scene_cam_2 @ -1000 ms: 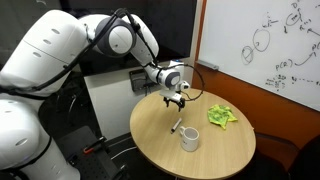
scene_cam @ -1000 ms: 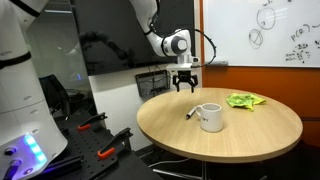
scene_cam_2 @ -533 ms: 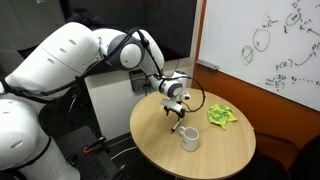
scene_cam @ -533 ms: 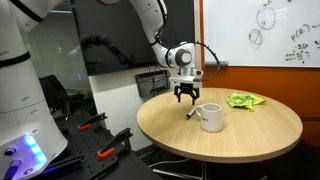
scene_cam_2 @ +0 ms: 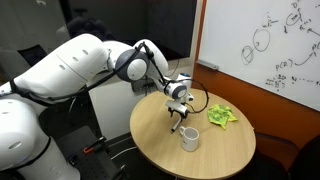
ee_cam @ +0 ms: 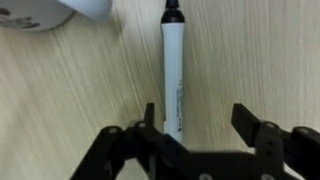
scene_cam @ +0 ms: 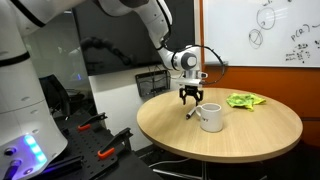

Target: Put the pen in the cup

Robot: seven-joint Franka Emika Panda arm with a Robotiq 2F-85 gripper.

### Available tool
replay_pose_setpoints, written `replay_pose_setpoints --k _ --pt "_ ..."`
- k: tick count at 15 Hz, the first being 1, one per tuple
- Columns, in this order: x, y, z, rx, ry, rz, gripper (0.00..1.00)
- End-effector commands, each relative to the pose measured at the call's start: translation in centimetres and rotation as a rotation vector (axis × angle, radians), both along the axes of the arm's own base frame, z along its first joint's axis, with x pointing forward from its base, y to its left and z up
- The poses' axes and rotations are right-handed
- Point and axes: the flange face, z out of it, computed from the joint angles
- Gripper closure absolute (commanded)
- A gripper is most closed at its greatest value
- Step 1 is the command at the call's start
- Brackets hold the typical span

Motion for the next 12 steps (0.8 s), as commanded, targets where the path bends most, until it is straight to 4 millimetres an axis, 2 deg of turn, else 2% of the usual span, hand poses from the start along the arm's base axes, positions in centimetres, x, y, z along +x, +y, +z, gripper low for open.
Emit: replay_pose_setpoints --k 1,3,7,10,11,12 --pt "1.2 -0.2 -0.5 0.013 0.042 0.025 0.47" --pt "1.4 -0.6 -1.1 0.013 0.059 0.019 0.62" --pt "1.5 -1.3 -2.8 0.013 0.086 0.005 0.65" --pt "1.8 -1.7 -3.4 0.01 0.088 0.003 0.8" --pt "1.8 -1.8 -3.4 0.01 0.093 -0.001 0.74" --pt "1.9 -1.7 -3.4 0.009 0.094 -0.001 0.82"
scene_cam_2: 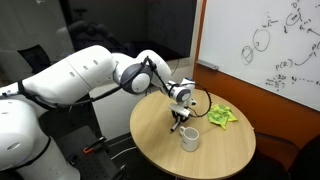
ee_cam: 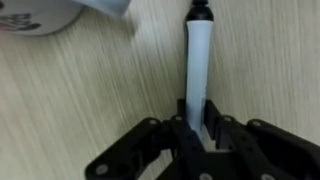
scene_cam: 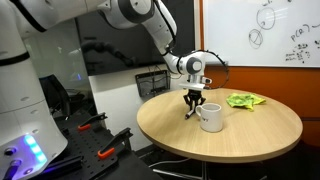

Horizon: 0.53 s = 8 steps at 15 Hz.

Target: Put the pen in the cup

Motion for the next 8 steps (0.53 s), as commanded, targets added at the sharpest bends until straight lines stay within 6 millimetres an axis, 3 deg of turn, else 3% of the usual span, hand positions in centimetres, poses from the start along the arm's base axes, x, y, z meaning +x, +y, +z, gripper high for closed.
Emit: replay_pose_setpoints --k 1,2,8 --pt "0.6 0.1 0.0 0.015 0.019 0.011 0.94" --pt "0.7 0.3 0.4 0.017 0.019 0.0 0.98" --pt "1.2 0.7 3.6 -0.018 -0.026 -0.202 0.95"
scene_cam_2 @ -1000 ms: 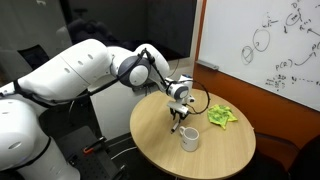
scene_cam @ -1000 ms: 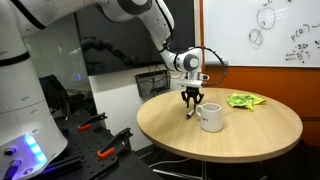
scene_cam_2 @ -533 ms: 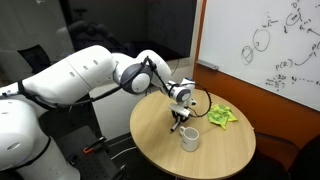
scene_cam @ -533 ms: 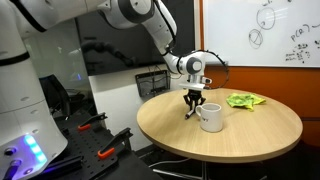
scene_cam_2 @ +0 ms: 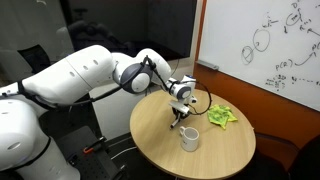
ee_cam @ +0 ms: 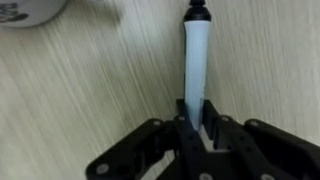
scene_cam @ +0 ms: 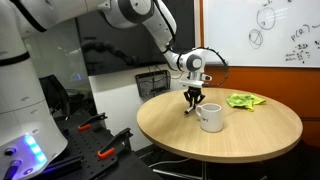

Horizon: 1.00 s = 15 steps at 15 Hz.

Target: Put the pen in the cup

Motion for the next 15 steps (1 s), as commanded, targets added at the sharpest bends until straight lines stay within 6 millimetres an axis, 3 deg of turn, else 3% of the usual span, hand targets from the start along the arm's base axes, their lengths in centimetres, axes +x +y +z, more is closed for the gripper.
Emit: replay_pose_setpoints --k 1,8,11,15 --pt "0.2 0.0 2.9 -0.063 -0.025 -0.184 0.95" --pt "0.3 0.3 8.9 -0.238 -0.121 -0.511 0.95" --pt "-0.1 -0.2 10.1 -0.297 -0.16 -0.66 0.95" --pt "-0.8 -2.7 10.5 -0.37 -0.214 -0.865 0.95"
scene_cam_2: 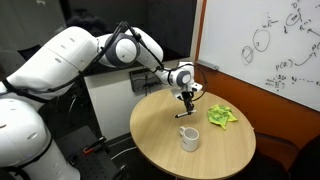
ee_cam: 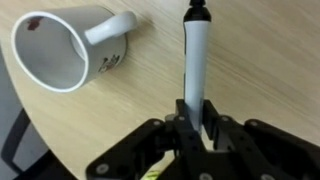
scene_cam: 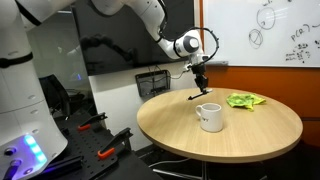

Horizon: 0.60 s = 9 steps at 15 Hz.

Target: Put the pen in the cup

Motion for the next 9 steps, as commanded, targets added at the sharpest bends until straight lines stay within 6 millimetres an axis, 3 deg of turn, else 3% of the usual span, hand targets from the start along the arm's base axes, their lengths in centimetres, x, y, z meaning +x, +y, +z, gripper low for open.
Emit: replay_pose_setpoints --k 1,9 --pt "-1.0 -1.7 1.1 -0.086 -0.077 -0.162 0.95" --pt "-2.9 -8.1 4.5 -0.278 -0.239 -0.554 0.95"
